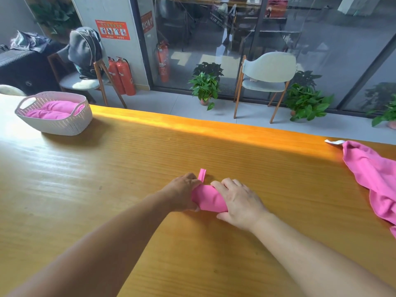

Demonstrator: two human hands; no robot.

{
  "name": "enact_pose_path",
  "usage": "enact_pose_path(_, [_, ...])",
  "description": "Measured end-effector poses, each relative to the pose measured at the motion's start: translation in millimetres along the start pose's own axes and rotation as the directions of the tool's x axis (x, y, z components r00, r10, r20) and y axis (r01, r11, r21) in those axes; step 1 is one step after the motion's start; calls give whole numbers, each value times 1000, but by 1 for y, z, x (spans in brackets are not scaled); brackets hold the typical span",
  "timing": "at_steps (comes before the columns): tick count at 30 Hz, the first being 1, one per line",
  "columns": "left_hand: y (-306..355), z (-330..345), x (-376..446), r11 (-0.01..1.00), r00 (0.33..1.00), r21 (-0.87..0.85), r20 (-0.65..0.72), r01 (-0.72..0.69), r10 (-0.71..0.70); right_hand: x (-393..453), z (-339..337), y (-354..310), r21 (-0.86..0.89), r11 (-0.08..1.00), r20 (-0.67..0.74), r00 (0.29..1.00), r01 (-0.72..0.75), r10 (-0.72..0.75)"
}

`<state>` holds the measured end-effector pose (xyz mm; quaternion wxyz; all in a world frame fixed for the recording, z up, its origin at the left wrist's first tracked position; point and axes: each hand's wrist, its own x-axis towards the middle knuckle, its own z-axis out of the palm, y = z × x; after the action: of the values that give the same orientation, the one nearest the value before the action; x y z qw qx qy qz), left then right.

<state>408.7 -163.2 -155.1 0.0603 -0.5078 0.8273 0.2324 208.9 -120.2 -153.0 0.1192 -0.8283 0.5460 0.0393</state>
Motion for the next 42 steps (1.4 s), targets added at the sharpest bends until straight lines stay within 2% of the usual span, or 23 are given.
enact_pose_path(3, [3, 1, 3, 990, 1000, 144, -20, 11, -9, 6, 1, 2, 84, 995, -26, 998, -52, 55])
enact_pose_path(7, [2, 16, -6, 934, 977, 356, -193, -19, 94, 13, -5, 5, 292, 942, 89, 985, -166, 146])
enact_pose_path(9, [0, 25, -10, 917, 959, 394, -235, -57, 161, 13, -8, 4, 373, 901, 151, 973, -219, 174])
enact_pose_path(12, [-6, 33, -13, 928, 919, 343, -298, -147, 256, 11, -8, 5, 564, 764, 258, 946, -313, 197])
enact_pose_path(15, [-9, 33, -18, 958, 914, 243, -335, -152, 230, 7, -5, 7, 746, 545, 326, 923, -383, 203])
enact_pose_path(17, [-7, 30, -22, 991, 925, 117, -366, -64, 103, 2, -5, 8, 819, 415, 331, 917, -395, 221])
enact_pose_path(19, [3, 26, -26, 990, 918, -112, -377, 84, -121, -3, -4, 6, 881, 275, 328, 916, -385, 231])
enact_pose_path(21, [22, 18, -28, 880, 882, -442, -327, 174, -339, -6, -4, -1, 904, 204, 326, 914, -376, 240])
enact_pose_path(23, [41, 11, -30, 639, 807, -744, -248, 196, -536, -9, -2, -12, 904, 193, 326, 908, -381, 263])
enact_pose_path(24, [46, 10, -29, 530, 747, -824, -220, 202, -627, -10, -1, -18, 906, 187, 319, 904, -379, 284])
enact_pose_path(26, [55, 10, -27, 380, 648, -891, -140, 246, -748, -11, 1, -30, 914, 183, 284, 892, -363, 353])
enact_pose_path(28, [64, 17, -22, 254, 629, -917, -5, 307, -778, -10, 2, -41, 914, 243, 202, 885, -324, 419])
enact_pose_path(30, [68, 23, -21, 59, 666, -956, 156, 289, -730, -13, -2, -53, 888, 362, 97, 886, -283, 454])
enact_pose_path(32, [65, 20, -25, -103, 724, -972, 225, 210, -652, -18, -6, -60, 855, 457, 17, 894, -246, 449])
enact_pose_path(35, [53, 13, -28, -170, 800, -977, 206, 131, -563, -27, -7, -69, 795, 558, -49, 891, -238, 451])
enact_pose_path(37, [46, 4, -37, -179, 859, -980, 166, 88, -485, -32, -6, -72, 751, 623, -72, 912, -216, 403])
enact_pose_path(38, [41, 1, -43, -172, 899, -982, 142, 76, -414, -33, -6, -71, 769, 612, -49, 937, -186, 347])
enact_pose_path(39, [35, -3, -50, -166, 936, -983, 126, 75, -328, -34, -9, -68, 827, 542, -16, 957, -150, 289])
enact_pose_path(40, [29, -7, -58, -170, 956, -982, 129, 86, -265, -34, -13, -63, 895, 427, 14, 964, -130, 265])
enact_pose_path(42, [14, -10, -67, -219, 957, -968, 174, 123, -230, -32, -21, -49, 961, 226, 66, 925, -159, 374])
